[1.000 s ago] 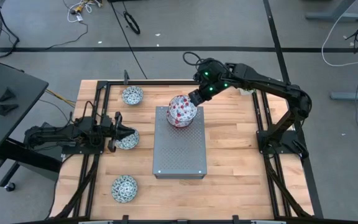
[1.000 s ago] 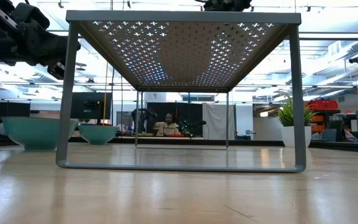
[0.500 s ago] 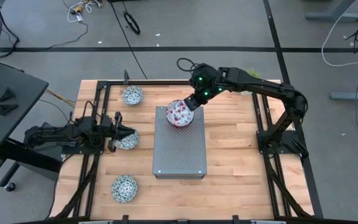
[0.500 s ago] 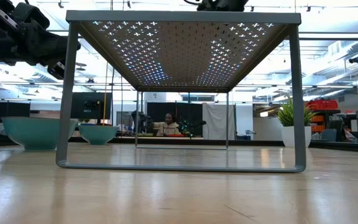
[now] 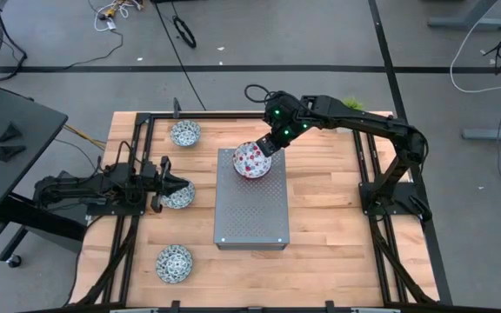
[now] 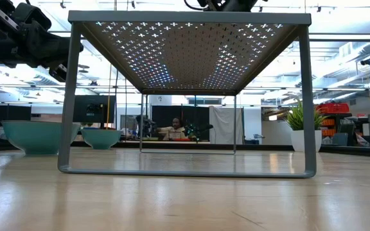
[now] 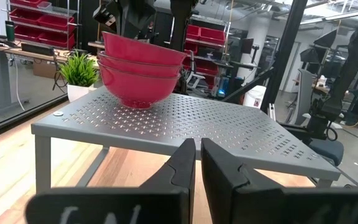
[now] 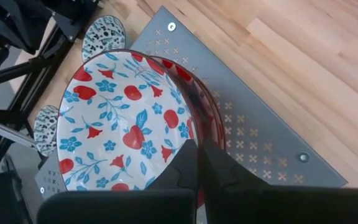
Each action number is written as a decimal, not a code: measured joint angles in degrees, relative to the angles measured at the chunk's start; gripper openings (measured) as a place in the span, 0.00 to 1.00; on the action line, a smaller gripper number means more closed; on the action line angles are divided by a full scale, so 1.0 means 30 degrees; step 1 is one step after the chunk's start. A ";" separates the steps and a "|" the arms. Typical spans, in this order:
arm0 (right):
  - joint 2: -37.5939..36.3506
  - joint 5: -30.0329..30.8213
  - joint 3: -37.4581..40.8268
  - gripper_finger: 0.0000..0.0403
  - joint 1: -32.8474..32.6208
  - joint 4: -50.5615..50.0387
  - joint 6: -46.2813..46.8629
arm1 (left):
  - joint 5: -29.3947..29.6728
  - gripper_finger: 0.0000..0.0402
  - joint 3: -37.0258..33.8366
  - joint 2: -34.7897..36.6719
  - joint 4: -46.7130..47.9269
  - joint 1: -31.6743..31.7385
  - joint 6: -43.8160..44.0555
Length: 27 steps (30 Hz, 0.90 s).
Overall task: Pick & Place Mini bowls
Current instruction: Put the red bowl on top of the red bowl on the shelf
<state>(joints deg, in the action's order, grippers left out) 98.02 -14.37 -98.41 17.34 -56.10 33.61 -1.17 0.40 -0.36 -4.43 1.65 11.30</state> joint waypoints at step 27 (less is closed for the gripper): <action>0.0000 -0.0058 -0.0007 0.31 0.0000 -0.0013 0.0639 | 0.0000 0.08 0.0003 0.0001 0.0000 0.0007 0.0010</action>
<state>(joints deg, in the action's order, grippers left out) 98.02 -14.55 -98.43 17.34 -56.14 35.53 -1.17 0.41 -0.36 -4.43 1.67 11.33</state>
